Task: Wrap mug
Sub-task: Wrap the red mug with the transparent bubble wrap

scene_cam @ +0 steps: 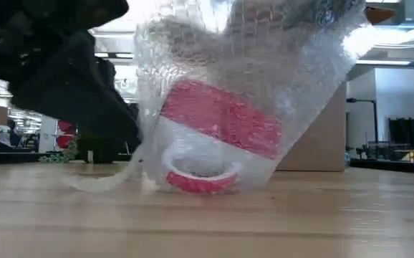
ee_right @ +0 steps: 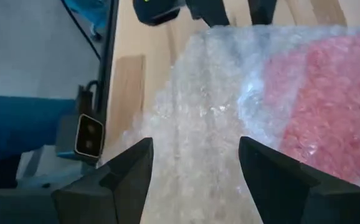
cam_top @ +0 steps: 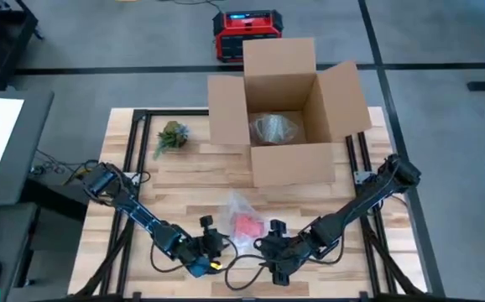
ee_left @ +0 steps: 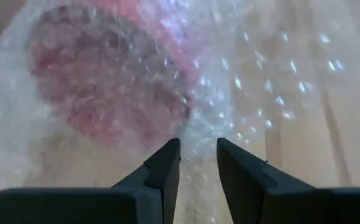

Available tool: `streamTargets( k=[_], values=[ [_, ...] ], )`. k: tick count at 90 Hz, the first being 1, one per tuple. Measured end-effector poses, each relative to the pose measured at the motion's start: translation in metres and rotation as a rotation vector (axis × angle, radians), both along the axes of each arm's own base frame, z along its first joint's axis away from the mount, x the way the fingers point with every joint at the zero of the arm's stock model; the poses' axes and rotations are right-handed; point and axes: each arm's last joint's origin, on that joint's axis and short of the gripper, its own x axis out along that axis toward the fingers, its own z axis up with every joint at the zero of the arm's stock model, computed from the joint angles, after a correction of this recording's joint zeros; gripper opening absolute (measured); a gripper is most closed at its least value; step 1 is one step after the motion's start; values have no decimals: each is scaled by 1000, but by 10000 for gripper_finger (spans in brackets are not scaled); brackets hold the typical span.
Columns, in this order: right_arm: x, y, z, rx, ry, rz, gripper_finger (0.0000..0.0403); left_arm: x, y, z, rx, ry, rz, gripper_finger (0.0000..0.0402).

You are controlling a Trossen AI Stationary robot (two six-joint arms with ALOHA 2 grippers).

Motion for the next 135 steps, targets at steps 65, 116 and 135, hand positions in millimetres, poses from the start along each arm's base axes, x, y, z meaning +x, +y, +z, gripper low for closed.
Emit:
streamTargets(
  k=[65,116,135],
  values=[
    [0,0,0,0,5,3,225,26,-1,-11,132,-94,-55,89],
    [-45,-29,13,-214,161,-418,203,38,7,-12,86,-98,-27,2],
    [-50,-65,-21,-258,269,-693,173,40,7,-10,70,-118,-21,4]
  ],
)
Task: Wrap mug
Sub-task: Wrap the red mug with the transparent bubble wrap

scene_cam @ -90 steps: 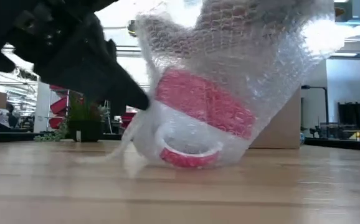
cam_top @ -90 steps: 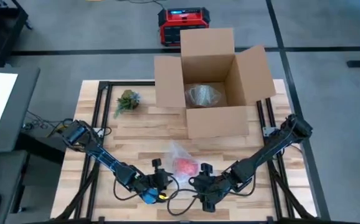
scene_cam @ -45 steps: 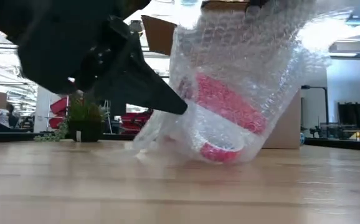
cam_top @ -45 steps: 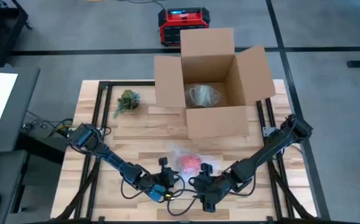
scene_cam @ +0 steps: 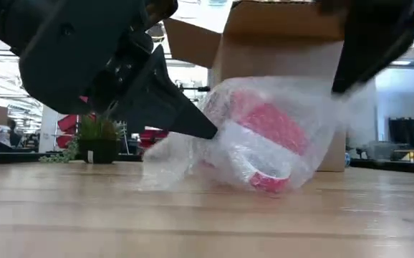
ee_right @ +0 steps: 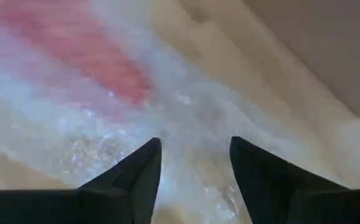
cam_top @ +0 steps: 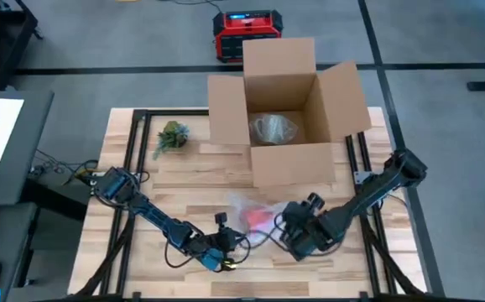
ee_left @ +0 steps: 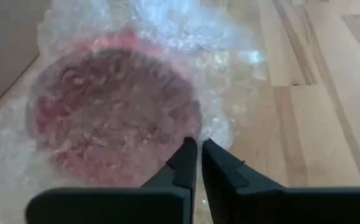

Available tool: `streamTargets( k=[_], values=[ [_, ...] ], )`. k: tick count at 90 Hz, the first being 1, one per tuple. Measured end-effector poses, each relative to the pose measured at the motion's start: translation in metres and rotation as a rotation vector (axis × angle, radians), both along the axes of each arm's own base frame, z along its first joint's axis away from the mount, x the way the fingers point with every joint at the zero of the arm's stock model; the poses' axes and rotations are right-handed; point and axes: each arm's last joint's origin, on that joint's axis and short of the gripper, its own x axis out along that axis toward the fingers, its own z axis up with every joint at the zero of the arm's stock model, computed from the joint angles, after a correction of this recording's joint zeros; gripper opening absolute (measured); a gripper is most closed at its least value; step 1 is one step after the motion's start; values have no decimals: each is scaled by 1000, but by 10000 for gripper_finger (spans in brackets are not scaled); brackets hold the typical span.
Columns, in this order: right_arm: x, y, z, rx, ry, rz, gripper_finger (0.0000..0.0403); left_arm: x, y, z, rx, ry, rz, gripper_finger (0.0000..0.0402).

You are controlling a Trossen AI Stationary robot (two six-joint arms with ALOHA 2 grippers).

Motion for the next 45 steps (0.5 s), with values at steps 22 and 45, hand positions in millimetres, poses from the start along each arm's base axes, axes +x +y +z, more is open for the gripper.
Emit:
streamTargets(
  k=[22,45],
  values=[
    [19,-24,-38,157,-106,90,158,7,7,-7,-40,10,3,7],
    [27,-28,-47,277,-199,138,155,19,7,-24,-41,11,-25,48]
  ],
)
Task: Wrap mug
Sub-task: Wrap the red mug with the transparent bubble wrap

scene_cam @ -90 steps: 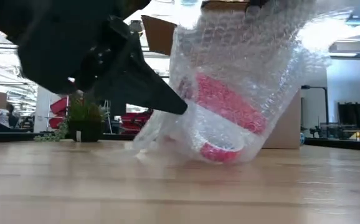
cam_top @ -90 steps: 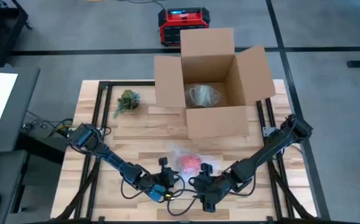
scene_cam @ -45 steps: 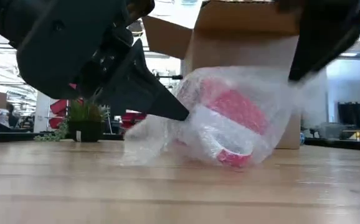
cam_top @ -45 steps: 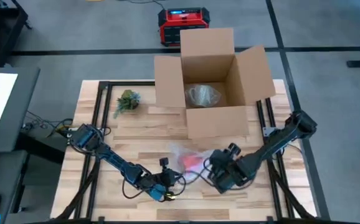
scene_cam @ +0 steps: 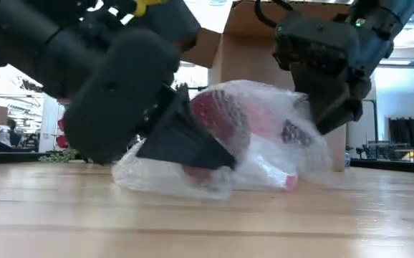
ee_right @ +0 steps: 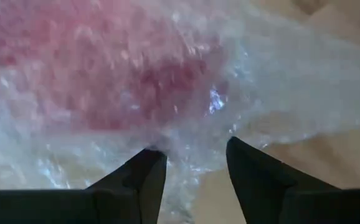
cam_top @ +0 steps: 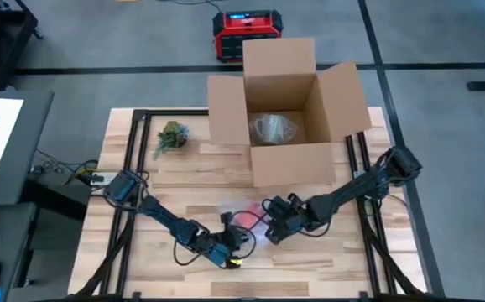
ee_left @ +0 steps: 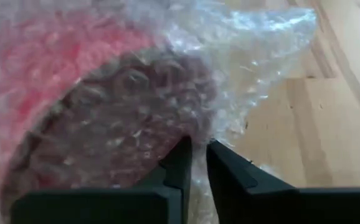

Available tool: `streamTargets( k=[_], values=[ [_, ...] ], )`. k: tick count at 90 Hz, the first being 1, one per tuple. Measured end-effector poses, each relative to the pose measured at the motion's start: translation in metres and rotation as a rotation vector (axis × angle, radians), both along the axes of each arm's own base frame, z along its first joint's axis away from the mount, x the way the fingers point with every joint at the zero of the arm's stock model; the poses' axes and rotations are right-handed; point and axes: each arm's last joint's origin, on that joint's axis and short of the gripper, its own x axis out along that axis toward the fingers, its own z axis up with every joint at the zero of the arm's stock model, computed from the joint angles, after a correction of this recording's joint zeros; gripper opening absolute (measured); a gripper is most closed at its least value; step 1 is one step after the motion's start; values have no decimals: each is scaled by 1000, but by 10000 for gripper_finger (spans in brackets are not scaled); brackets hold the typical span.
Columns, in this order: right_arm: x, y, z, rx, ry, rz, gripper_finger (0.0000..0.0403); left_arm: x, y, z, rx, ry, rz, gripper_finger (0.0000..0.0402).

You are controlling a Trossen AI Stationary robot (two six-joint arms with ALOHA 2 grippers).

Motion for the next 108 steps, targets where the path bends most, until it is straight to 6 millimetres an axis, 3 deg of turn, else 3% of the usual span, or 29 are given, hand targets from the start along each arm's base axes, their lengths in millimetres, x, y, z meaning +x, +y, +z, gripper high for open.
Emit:
streamTargets(
  k=[30,67,90,100,108],
  values=[
    [0,2,0,36,-2,6,155,8,-3,7,-10,-25,18,158],
    [3,10,5,67,-47,82,154,16,10,11,-58,-85,165,164],
    [-16,29,49,65,-57,145,138,14,10,9,-56,-67,171,164],
    [-30,31,61,-43,-113,44,131,14,11,8,-55,-58,174,164],
    [-35,24,59,-125,-97,-52,127,14,11,8,-58,-58,174,164]
  ],
)
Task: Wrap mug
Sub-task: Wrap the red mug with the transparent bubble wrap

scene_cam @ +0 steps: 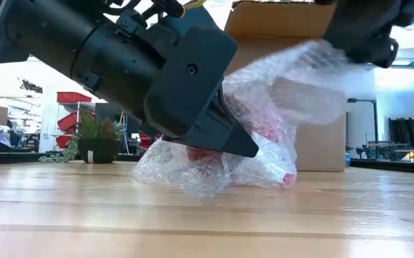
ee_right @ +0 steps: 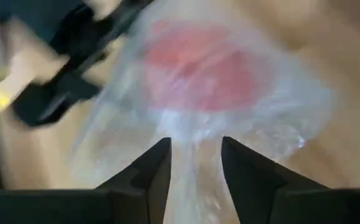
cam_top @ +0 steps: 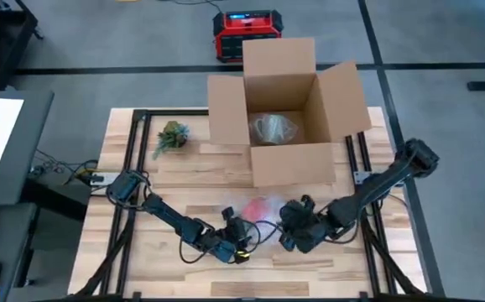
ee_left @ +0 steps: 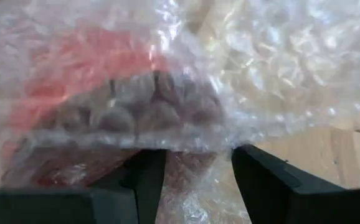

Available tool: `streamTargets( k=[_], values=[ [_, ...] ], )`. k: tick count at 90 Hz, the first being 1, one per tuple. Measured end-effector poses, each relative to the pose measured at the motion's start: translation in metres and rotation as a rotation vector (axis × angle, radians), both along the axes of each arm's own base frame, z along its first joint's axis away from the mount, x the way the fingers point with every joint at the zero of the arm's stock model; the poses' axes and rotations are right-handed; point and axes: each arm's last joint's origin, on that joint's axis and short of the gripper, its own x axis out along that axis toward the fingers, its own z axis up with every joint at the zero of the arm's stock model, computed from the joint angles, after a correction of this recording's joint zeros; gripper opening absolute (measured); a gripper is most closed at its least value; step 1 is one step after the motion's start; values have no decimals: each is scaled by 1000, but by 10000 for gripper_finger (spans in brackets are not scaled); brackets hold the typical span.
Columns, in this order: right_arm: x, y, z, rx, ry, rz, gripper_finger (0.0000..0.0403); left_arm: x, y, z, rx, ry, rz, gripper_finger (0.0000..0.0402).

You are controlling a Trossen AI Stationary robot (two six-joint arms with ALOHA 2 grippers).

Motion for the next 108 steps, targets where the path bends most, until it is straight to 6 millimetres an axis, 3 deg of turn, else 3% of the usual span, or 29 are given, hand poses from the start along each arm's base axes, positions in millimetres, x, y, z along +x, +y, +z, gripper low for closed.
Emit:
streamTargets(
  k=[23,36,49,63,86,96,108],
  values=[
    [20,-38,-42,-100,168,-186,127,0,0,0,-5,-1,4,164],
    [43,-47,-68,-77,188,-101,127,2,4,0,-5,2,10,164],
    [56,-46,-80,4,173,-9,126,1,4,-1,3,4,19,164],
    [56,-41,-80,55,170,12,126,-2,1,0,41,15,37,135],
    [55,-27,-70,119,136,66,127,-3,-4,20,110,68,48,13],
    [53,-21,-59,122,141,86,127,-3,-8,32,131,125,49,8],
    [48,-10,-36,127,127,120,127,-3,-14,61,120,218,46,1]
  ],
)
